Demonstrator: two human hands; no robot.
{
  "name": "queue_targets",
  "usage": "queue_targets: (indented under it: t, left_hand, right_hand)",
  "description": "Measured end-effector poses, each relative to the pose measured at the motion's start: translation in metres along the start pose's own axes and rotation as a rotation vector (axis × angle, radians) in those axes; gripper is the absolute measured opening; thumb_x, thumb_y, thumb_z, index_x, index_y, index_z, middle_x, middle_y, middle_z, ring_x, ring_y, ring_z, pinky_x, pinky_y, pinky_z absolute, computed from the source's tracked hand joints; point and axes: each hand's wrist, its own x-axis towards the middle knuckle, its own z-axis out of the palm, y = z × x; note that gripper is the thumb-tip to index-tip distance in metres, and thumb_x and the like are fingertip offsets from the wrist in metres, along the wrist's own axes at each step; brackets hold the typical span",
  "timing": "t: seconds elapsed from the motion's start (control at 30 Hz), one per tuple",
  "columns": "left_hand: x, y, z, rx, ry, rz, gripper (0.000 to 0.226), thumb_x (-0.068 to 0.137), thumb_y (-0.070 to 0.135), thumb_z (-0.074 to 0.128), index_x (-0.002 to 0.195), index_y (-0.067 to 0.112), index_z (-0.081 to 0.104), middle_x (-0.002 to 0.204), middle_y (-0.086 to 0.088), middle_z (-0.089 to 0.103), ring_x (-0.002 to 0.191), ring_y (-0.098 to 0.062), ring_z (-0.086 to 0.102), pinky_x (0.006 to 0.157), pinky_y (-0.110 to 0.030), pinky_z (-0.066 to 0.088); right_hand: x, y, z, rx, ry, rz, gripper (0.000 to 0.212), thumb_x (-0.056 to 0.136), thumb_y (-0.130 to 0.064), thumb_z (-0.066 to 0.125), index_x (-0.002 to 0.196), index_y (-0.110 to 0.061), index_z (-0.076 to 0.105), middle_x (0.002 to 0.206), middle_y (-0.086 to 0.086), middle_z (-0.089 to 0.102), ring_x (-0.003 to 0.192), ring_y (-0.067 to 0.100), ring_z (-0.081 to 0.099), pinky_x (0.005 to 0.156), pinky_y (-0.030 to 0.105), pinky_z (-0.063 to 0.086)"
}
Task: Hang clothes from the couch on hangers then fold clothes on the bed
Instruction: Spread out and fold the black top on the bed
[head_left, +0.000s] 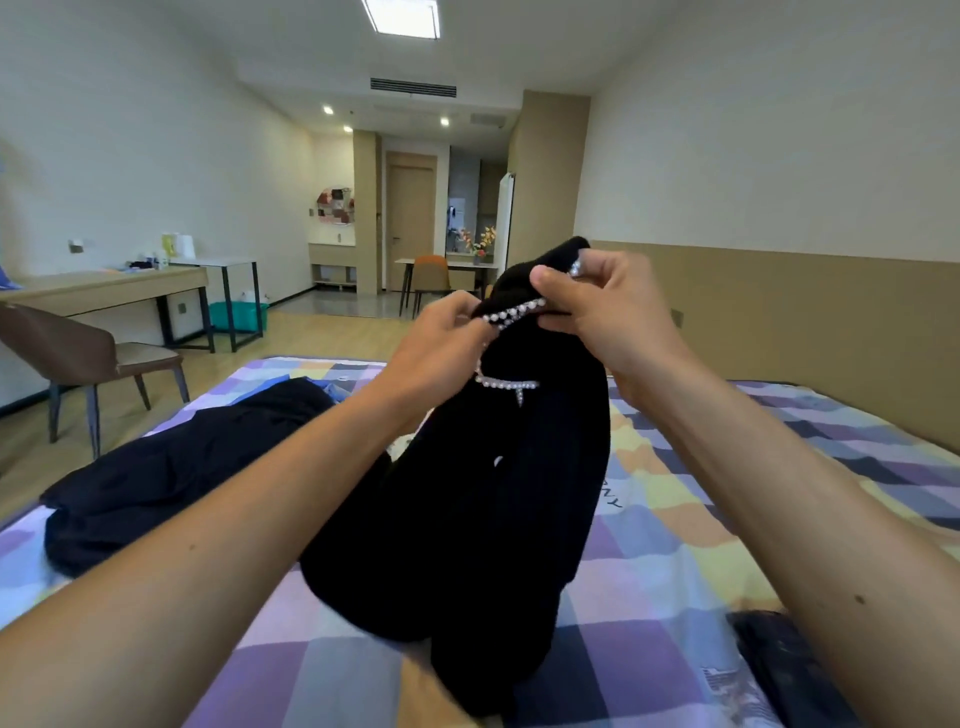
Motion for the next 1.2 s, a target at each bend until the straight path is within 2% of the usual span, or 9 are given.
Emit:
queue_targets:
  t: [0.23, 0.33, 0.5, 0.63, 0.77, 0.93, 1.03, 1.13, 1.2]
  left_hand:
    - [-0.017, 0.030, -0.010, -0.406, -0.056, -0.230, 0.022, 0.099, 0.024, 0.050, 0.101, 0.010, 0.066, 0.091, -0.010, 0.069, 0.077, -0.020, 0.068, 0.071, -0.029, 0.053]
    - [-0.018, 0.041, -0.020, -0.377, -0.141, -0.161, 0.019, 0.097, 0.023, 0.055, 0.102, 0.007, 0.065, 0.091, -0.014, 0.064, 0.079, -0.024, 0.063, 0.064, -0.029, 0.053]
    - [-0.014, 0.044, -0.048, -0.010, -0.211, 0.001, 0.029, 0.078, -0.016, 0.061, 0.082, 0.013, 0.056, 0.074, -0.007, 0.059, 0.067, -0.017, 0.063, 0.055, -0.025, 0.053]
    - [0.003, 0.016, -0.094, 0.771, -0.134, 0.197, 0.028, 0.073, -0.011, 0.060, 0.085, 0.014, 0.052, 0.077, 0.003, 0.057, 0.071, -0.017, 0.056, 0.062, -0.027, 0.042]
    - [0.015, -0.024, -0.147, 1.324, 0.027, 0.075, 0.026, 0.075, 0.002, 0.062, 0.095, 0.018, 0.056, 0.091, -0.001, 0.056, 0.090, -0.031, 0.057, 0.070, -0.035, 0.039]
    - [0.009, -0.033, -0.150, 0.359, 0.121, -0.471, 0.008, 0.097, 0.013, 0.055, 0.097, 0.011, 0.063, 0.081, -0.006, 0.066, 0.072, -0.023, 0.060, 0.063, -0.029, 0.047]
    - [0.000, -0.021, -0.139, -0.117, 0.023, -0.631, 0.021, 0.103, 0.015, 0.047, 0.092, 0.007, 0.063, 0.066, -0.007, 0.071, 0.051, -0.017, 0.067, 0.051, -0.027, 0.058]
    - [-0.005, -0.008, -0.121, -0.283, 0.013, -0.656, 0.024, 0.102, 0.021, 0.051, 0.087, 0.007, 0.064, 0.068, -0.008, 0.073, 0.056, -0.020, 0.070, 0.060, -0.033, 0.061]
    - [-0.011, 0.000, -0.100, -0.220, -0.012, -0.662, 0.024, 0.098, 0.029, 0.057, 0.092, 0.008, 0.066, 0.071, -0.008, 0.074, 0.066, -0.023, 0.070, 0.070, -0.035, 0.056]
  right_hand:
    - [-0.002, 0.050, -0.003, -0.276, 0.082, -0.120, 0.039, 0.084, -0.062, 0.061, 0.083, -0.023, 0.065, 0.104, -0.005, 0.051, 0.112, 0.020, 0.053, 0.102, 0.040, 0.046]
    - [-0.020, 0.056, 0.010, -0.039, -0.133, -0.075, 0.044, 0.084, -0.048, 0.076, 0.089, -0.016, 0.047, 0.083, 0.002, 0.043, 0.083, 0.015, 0.048, 0.076, 0.034, 0.041]
    - [-0.037, 0.100, 0.022, -0.169, -0.424, 0.187, 0.048, 0.082, 0.007, 0.069, 0.111, -0.006, 0.033, 0.078, 0.009, 0.057, 0.073, 0.020, 0.053, 0.059, 0.037, 0.036]
    - [-0.017, 0.120, -0.003, -0.789, -0.261, 0.153, 0.018, 0.072, 0.003, 0.053, 0.081, -0.010, 0.062, 0.075, 0.010, 0.066, 0.081, 0.034, 0.062, 0.061, 0.035, 0.042]
    - [0.020, 0.083, -0.047, -0.667, -0.002, 0.219, 0.030, 0.075, 0.014, 0.042, 0.077, 0.003, 0.070, 0.076, 0.029, 0.066, 0.077, 0.043, 0.065, 0.064, 0.042, 0.054]
    - [0.032, 0.006, -0.041, -0.067, 0.160, 0.251, 0.036, 0.079, 0.020, 0.030, 0.065, -0.009, 0.048, 0.063, 0.008, 0.048, 0.054, 0.020, 0.051, 0.045, 0.022, 0.049]
    - [0.021, -0.002, -0.042, 0.077, -0.104, 0.376, 0.026, 0.078, 0.012, 0.037, 0.076, -0.007, 0.055, 0.075, 0.009, 0.055, 0.060, 0.018, 0.055, 0.054, 0.028, 0.052]
    - [0.008, 0.026, -0.036, -0.353, -0.403, 0.356, 0.009, 0.085, -0.006, 0.065, 0.091, 0.000, 0.068, 0.088, 0.012, 0.071, 0.069, 0.021, 0.067, 0.061, 0.027, 0.053]
    - [-0.007, 0.049, -0.019, -0.747, -0.496, 0.306, 0.042, 0.076, -0.032, 0.085, 0.104, -0.009, 0.064, 0.095, 0.004, 0.070, 0.085, 0.023, 0.066, 0.066, 0.031, 0.050]
